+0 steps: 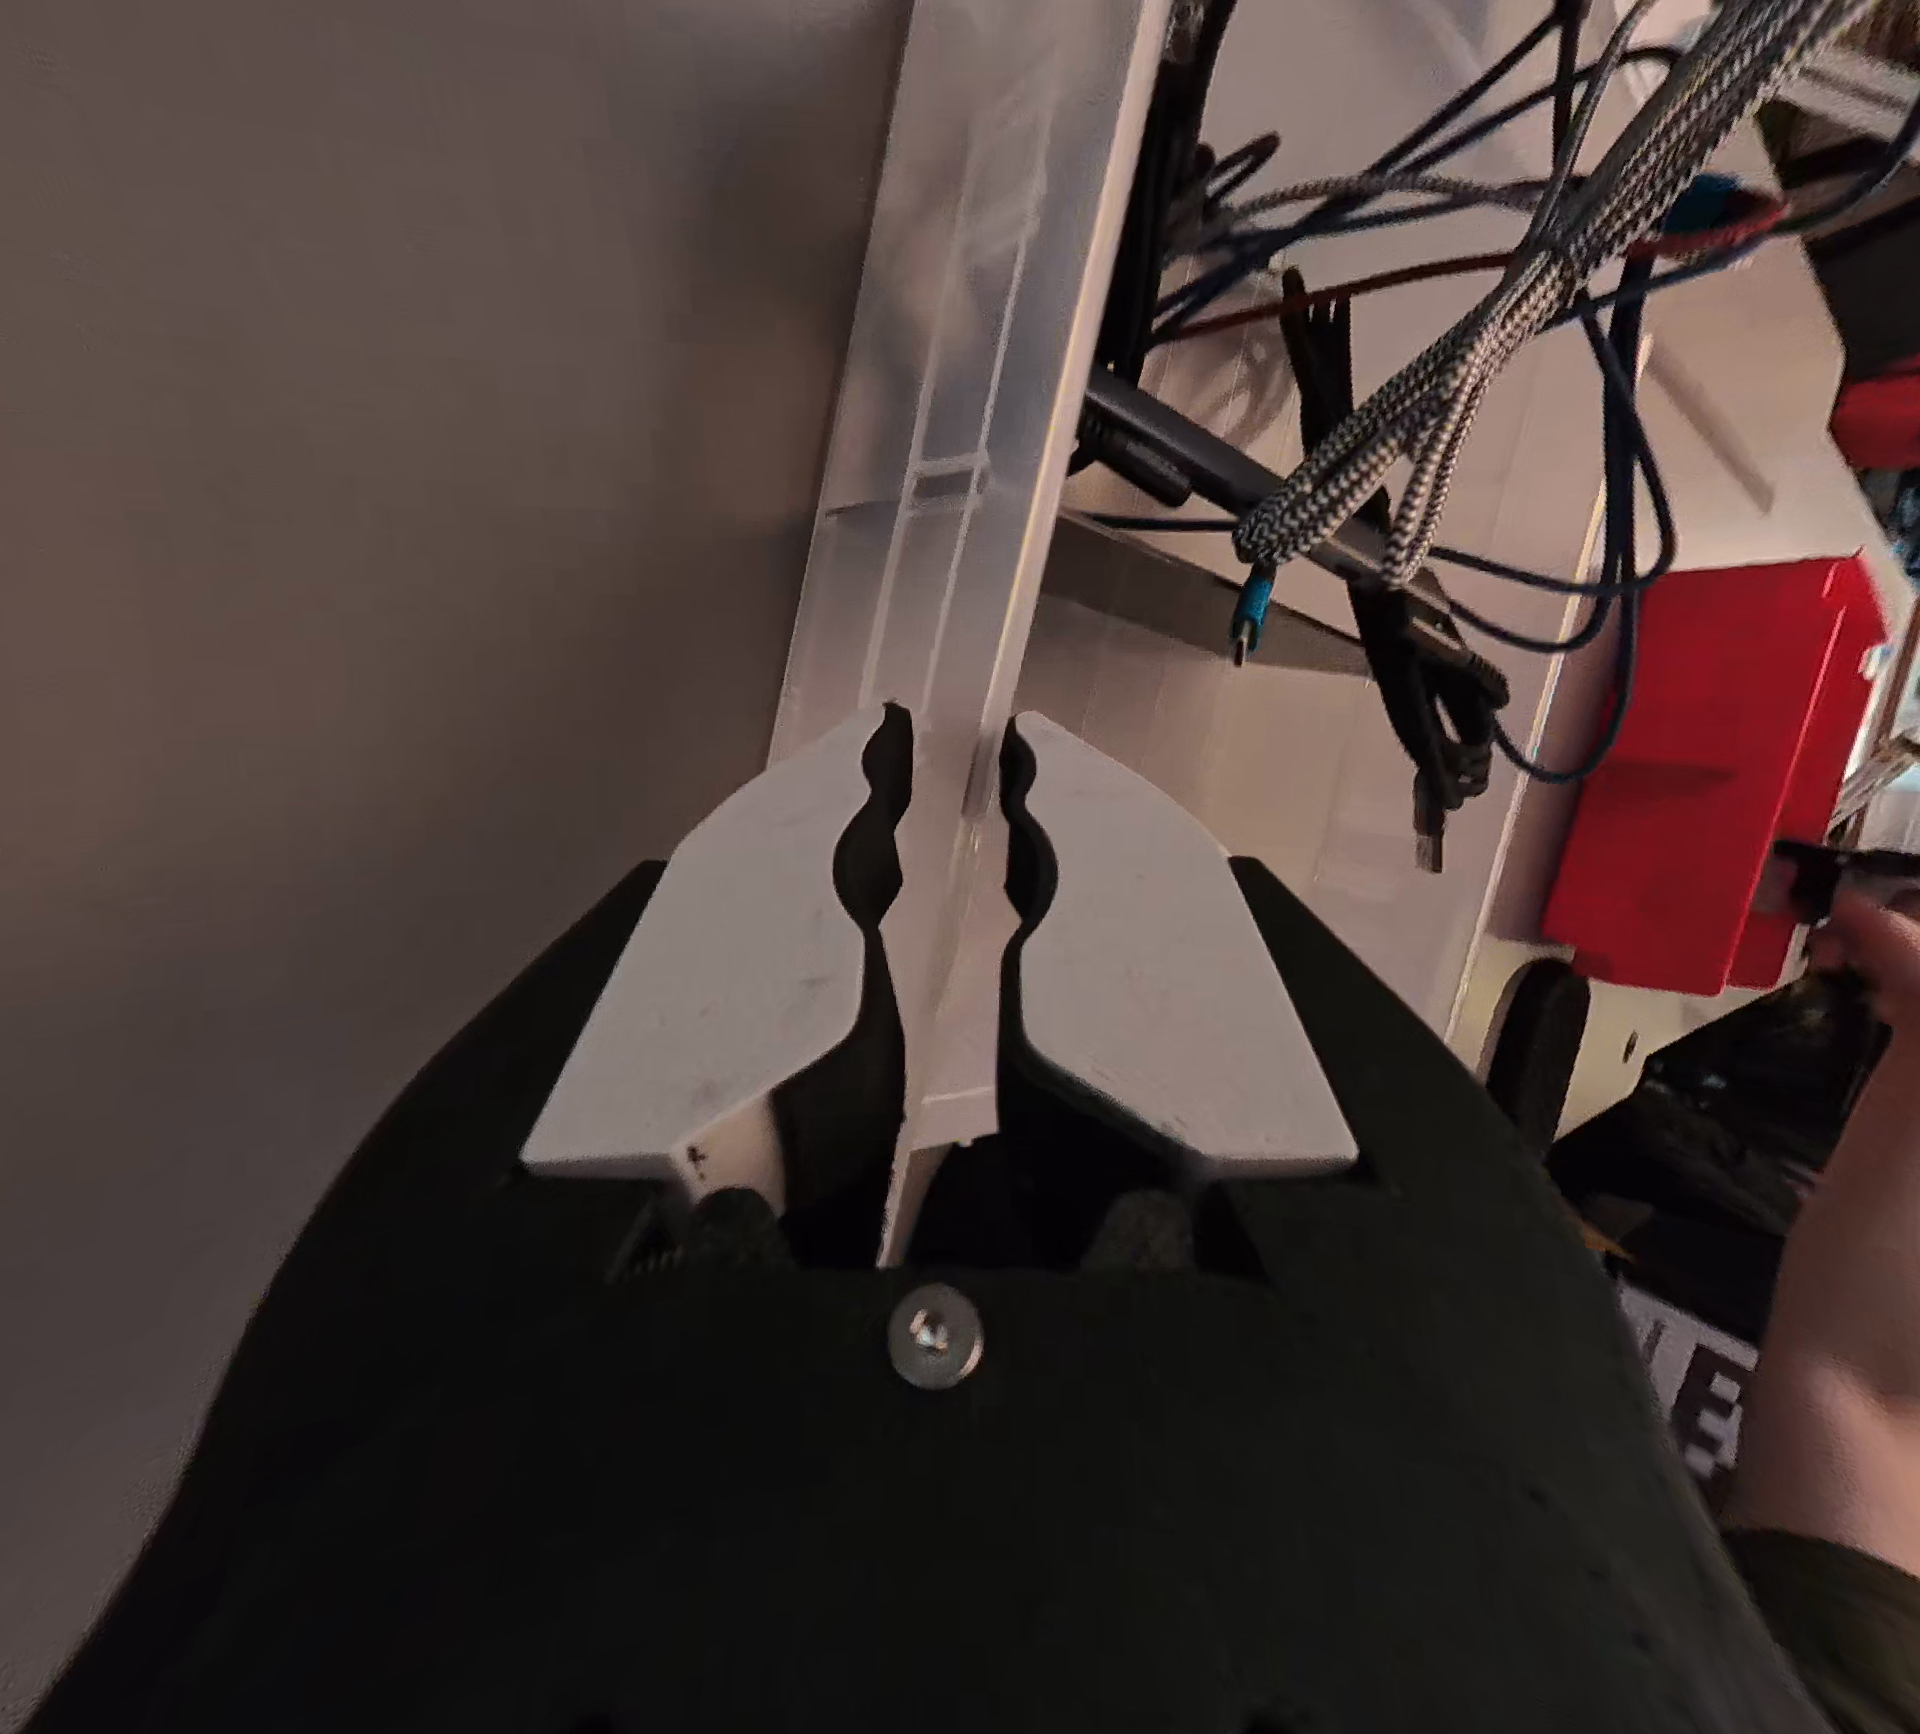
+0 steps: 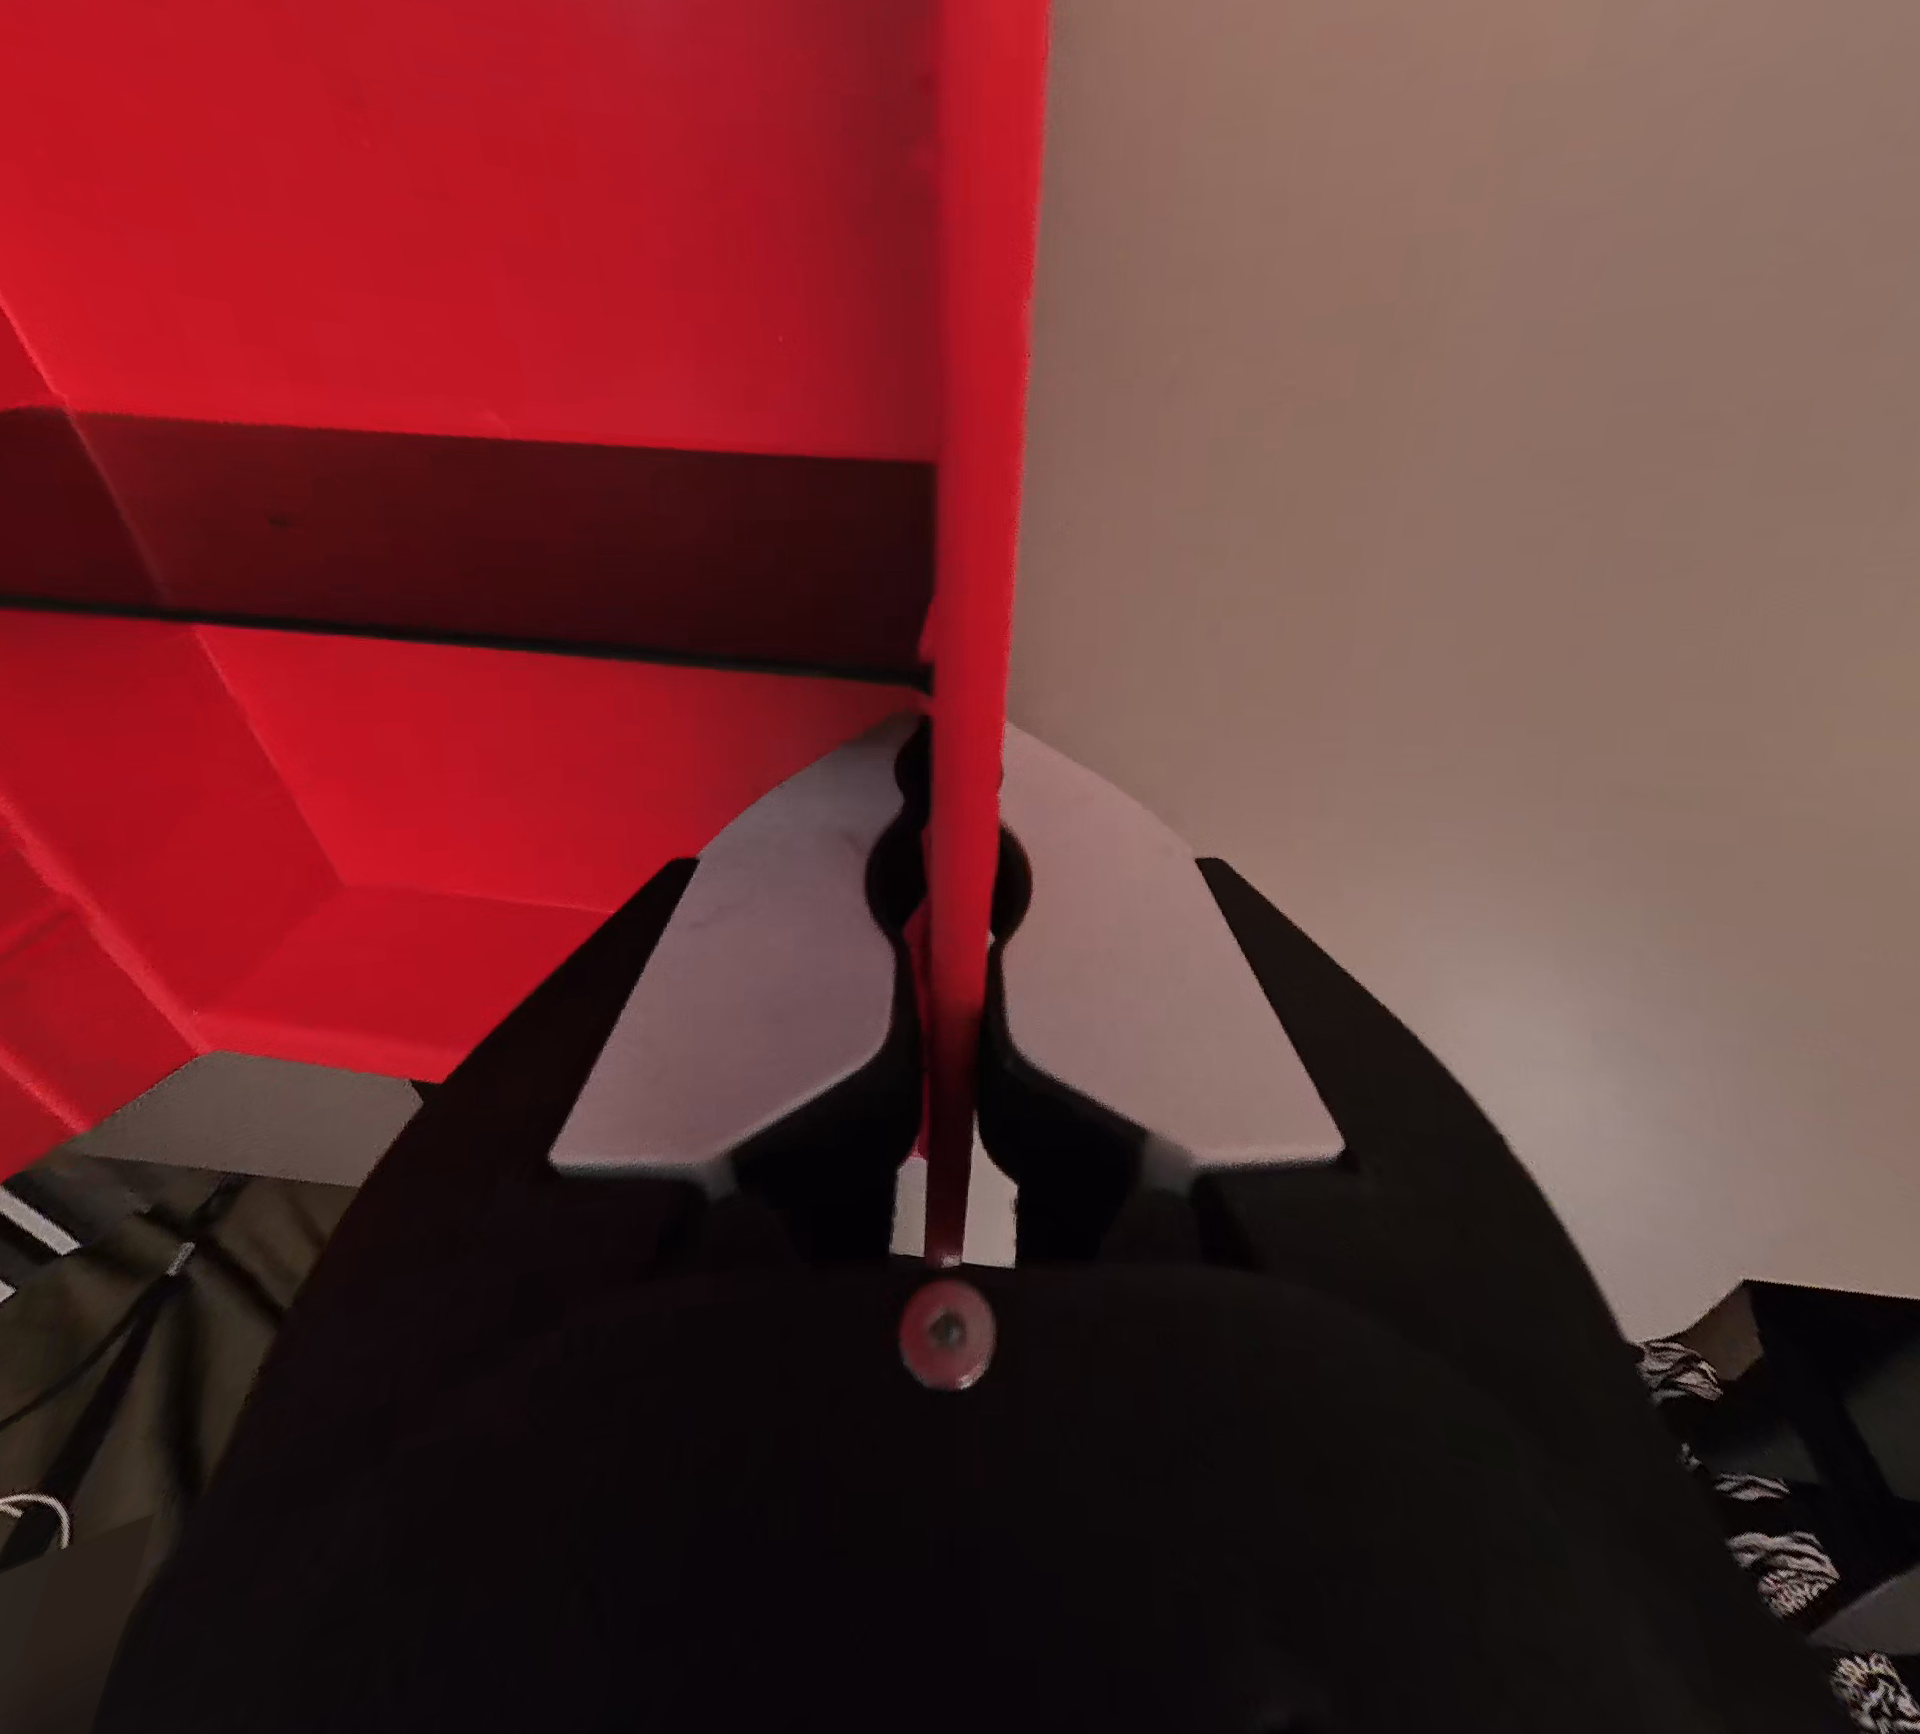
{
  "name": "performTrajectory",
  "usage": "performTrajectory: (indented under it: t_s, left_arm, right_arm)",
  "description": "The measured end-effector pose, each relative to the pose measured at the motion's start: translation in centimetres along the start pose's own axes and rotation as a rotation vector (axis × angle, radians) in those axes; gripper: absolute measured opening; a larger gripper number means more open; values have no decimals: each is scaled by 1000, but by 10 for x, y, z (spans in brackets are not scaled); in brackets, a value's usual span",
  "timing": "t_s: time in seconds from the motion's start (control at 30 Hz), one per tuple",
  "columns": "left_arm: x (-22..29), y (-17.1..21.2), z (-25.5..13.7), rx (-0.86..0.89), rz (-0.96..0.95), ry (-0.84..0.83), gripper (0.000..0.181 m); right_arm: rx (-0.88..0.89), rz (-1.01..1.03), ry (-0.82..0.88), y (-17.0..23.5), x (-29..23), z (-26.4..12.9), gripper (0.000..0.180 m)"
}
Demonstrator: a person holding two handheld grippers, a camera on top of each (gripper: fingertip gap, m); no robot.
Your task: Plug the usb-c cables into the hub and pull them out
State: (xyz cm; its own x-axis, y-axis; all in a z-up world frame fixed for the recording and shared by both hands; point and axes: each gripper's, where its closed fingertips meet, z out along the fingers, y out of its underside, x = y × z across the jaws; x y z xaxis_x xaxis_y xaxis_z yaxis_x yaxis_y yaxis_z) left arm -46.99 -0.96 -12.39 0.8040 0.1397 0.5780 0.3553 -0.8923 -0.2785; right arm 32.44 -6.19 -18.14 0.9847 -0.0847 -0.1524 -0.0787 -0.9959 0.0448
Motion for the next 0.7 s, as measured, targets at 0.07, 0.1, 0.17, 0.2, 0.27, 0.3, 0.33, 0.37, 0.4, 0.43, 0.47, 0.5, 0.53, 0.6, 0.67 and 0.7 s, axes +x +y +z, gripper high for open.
performTrajectory:
  t_s: [0.07, 0.1, 0.17, 0.2, 0.27, 0.3, 0.33, 0.37, 0.4, 0.43, 0.47, 0.5, 0.53, 0.6, 0.67, 0.7]
  left_arm:
    - [0, -2, 0, 14, -13, 9, 16]
    - [0, -2, 0, 17, -19, 14, 16]
    - [0, 0, 0, 15, -25, 15, 17]
    - [0, 3, -1, 3, -21, 10, 17]
    - [2, 12, -2, -38, 0, -3, 16]
    - [5, 18, -3, -65, 8, 0, 16]
    - [7, 24, -3, -92, 16, 5, 16]
    - [9, 29, -3, -111, 26, 9, 15]
    - [10, 31, -3, -121, 35, 8, 15]
    - [10, 31, -3, -125, 39, 5, 15]
    - [10, 31, -3, -127, 39, 5, 15]
    - [10, 31, -3, -126, 38, 9, 15]
    - [10, 31, -3, -126, 40, 13, 15]
    - [10, 31, -3, -129, 44, 20, 15]
    - [10, 31, -3, -130, 44, 20, 15]
    - [10, 31, -3, -131, 51, 17, 15]
  right_arm:
    - [4, 5, 7, 1, -1, 0, 5]
    - [8, 6, 5, 1, -1, 0, 5]
    - [13, 12, -4, 1, -1, 1, 5]
    - [14, 16, -3, 2, -1, 1, 5]
    - [11, 4, 1, 4, -2, 0, 5]
    - [10, -4, -2, 5, -3, 0, 5]
    - [10, -10, -8, 4, -3, 1, 4]
    - [11, -10, -13, 4, -2, 1, 4]
    - [11, -8, -14, 3, -1, 1, 5]
    - [10, -11, -12, 2, 0, 1, 5]
    - [9, -17, -10, 1, 1, 1, 4]
    - [9, -21, -7, 0, 2, 1, 5]
    - [9, -20, -6, 0, 2, 1, 5]
    - [8, -31, -2, -1, 2, 0, 5]
    - [11, -30, -2, -2, 3, 1, 5]
    - [13, -32, -3, -3, 3, 1, 5]
